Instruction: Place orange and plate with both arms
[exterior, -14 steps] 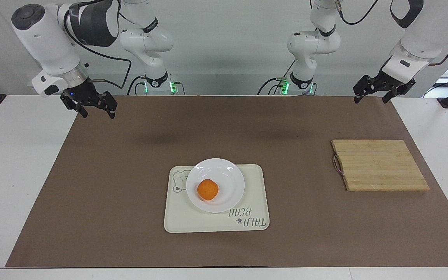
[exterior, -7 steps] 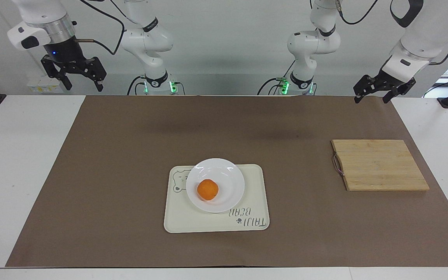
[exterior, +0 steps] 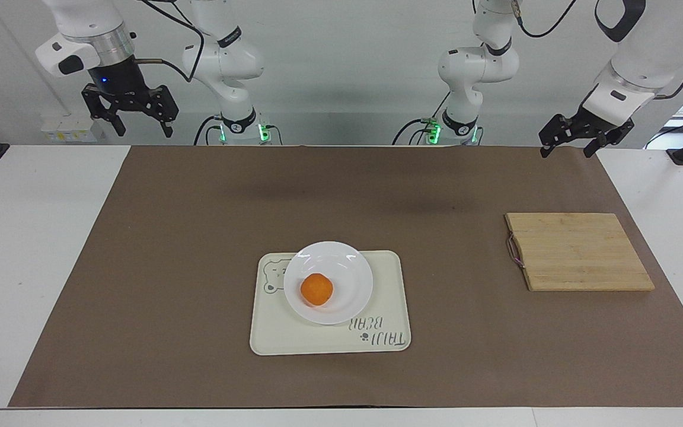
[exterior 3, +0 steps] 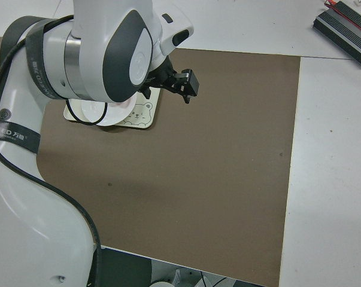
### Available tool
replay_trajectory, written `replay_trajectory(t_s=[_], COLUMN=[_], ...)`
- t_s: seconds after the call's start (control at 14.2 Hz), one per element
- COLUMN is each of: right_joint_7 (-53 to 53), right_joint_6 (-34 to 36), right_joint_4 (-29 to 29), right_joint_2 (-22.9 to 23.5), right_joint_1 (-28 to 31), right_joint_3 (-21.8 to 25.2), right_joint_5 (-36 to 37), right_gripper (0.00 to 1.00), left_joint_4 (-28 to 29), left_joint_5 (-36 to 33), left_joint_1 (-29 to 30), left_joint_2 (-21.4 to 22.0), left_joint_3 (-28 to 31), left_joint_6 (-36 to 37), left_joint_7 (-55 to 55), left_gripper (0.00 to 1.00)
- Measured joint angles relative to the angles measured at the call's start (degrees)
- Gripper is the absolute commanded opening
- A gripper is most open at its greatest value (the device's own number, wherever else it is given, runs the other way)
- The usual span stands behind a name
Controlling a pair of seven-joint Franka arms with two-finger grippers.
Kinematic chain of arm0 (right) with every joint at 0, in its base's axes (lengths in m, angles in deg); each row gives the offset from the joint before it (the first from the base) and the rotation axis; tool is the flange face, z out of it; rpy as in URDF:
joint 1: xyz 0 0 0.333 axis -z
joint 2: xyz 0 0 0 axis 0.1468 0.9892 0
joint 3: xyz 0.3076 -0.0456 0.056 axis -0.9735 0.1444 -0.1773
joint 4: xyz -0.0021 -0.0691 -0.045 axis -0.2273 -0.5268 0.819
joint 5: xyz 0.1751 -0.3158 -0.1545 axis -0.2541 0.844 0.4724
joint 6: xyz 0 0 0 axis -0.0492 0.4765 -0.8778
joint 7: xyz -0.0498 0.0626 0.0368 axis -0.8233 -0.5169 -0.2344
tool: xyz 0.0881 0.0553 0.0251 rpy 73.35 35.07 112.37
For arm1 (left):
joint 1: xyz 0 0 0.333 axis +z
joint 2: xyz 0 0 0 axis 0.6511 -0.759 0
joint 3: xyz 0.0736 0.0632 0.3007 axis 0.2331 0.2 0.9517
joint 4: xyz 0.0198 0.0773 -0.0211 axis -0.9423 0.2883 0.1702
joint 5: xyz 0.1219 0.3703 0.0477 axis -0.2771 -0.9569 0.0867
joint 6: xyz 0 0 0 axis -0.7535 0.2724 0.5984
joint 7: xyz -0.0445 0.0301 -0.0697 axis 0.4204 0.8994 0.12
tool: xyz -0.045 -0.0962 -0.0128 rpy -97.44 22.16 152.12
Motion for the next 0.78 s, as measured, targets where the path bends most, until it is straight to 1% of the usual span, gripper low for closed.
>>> replay_trajectory(t_s=[0.35,0.57,0.78], right_joint_7=[0.0,0.0,-0.1], right_joint_6=[-0.2,-0.4,-0.5], right_joint_4=[0.6,1.6,2.0], right_joint_2=[0.8,2.1,2.4], right_joint_1=[0.1,0.2,0.2], right_joint_3=[-0.4,-0.4,-0.4], right_joint_5=[0.1,0.1,0.1], right_gripper=[1.0,1.0,1.0], left_joint_4=[-0.1,-0.2,-0.1], left_joint_5=[-0.1,-0.1,-0.1], left_joint_1=[0.0,0.0,0.0], left_joint_2=[0.0,0.3,0.3], left_joint_3=[0.1,0.1,0.1], left_joint_6=[2.3,1.1,0.1], left_joint_7=[0.0,0.0,0.0], left_gripper=[1.0,1.0,1.0])
